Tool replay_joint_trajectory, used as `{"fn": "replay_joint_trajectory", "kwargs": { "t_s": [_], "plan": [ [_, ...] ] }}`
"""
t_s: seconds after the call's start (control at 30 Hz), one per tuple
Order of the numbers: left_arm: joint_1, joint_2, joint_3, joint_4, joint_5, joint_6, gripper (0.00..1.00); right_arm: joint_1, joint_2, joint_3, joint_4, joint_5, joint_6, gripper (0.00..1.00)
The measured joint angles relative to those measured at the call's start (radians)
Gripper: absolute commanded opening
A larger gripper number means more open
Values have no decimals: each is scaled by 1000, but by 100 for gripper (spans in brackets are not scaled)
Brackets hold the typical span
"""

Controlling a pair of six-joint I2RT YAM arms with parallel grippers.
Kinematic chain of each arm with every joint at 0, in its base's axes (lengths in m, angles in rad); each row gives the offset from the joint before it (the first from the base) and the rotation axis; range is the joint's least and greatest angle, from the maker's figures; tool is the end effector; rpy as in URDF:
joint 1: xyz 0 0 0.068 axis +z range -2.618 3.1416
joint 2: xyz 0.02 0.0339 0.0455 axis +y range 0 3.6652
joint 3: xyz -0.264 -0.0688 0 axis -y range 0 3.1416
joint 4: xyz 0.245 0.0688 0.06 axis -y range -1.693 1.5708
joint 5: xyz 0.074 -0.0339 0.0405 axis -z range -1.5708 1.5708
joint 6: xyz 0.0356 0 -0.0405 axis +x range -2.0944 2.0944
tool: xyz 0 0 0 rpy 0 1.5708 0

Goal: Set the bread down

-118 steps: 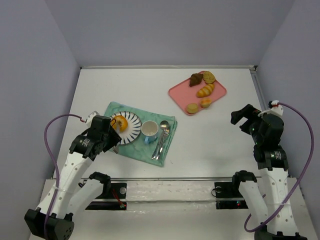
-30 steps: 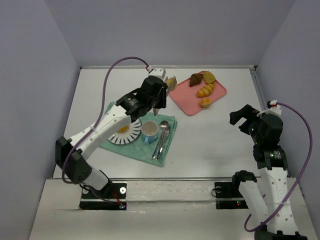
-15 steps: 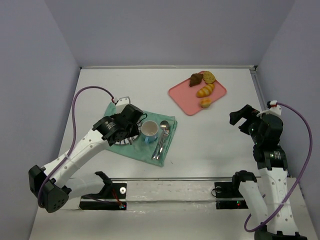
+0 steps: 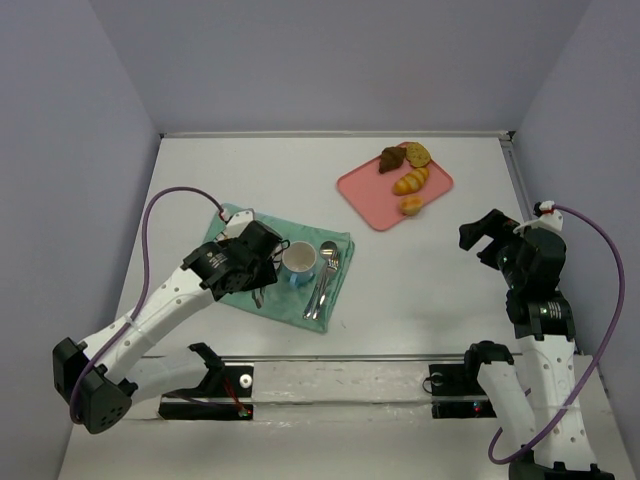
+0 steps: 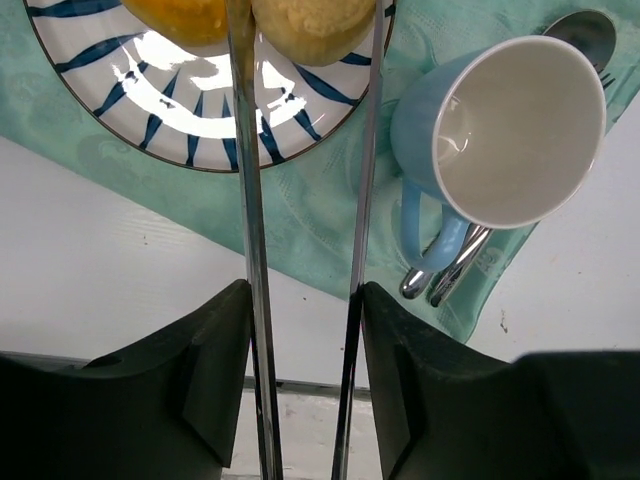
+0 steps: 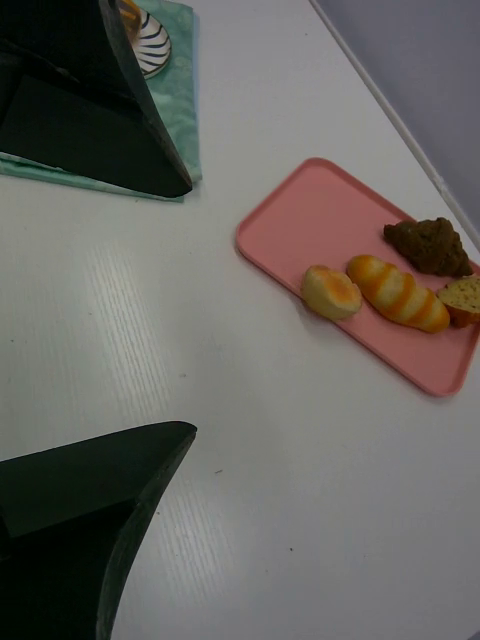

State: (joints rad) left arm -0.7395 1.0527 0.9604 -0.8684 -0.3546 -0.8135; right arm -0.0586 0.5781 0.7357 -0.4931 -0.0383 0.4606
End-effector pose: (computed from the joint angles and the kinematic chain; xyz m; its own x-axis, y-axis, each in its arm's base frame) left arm 0.1563 -0.1258 0.2920 -0.7684 -0.2215 -0.6004 -0.1068 0.9694 -0.2209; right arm 0.1348 -0.0065 0.3194 -0.2845 0.4616 -0.8402 0.1662 0.8869 0.4310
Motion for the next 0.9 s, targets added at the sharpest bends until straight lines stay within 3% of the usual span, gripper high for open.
{"fn": "replay_joint_trajectory", "kwargs": {
  "t_s": [0.33, 0.6, 0.9],
  "plan": [
    [0, -7, 23, -42, -23, -4, 60, 0, 0, 0, 0, 0, 0, 99],
    [0, -32, 124, -37, -64, 13, 59, 0, 0, 0, 0, 1, 0, 100],
    [0, -1, 225, 211, -81, 176, 57, 0, 0, 0, 0, 1, 0, 99]
  ]
}}
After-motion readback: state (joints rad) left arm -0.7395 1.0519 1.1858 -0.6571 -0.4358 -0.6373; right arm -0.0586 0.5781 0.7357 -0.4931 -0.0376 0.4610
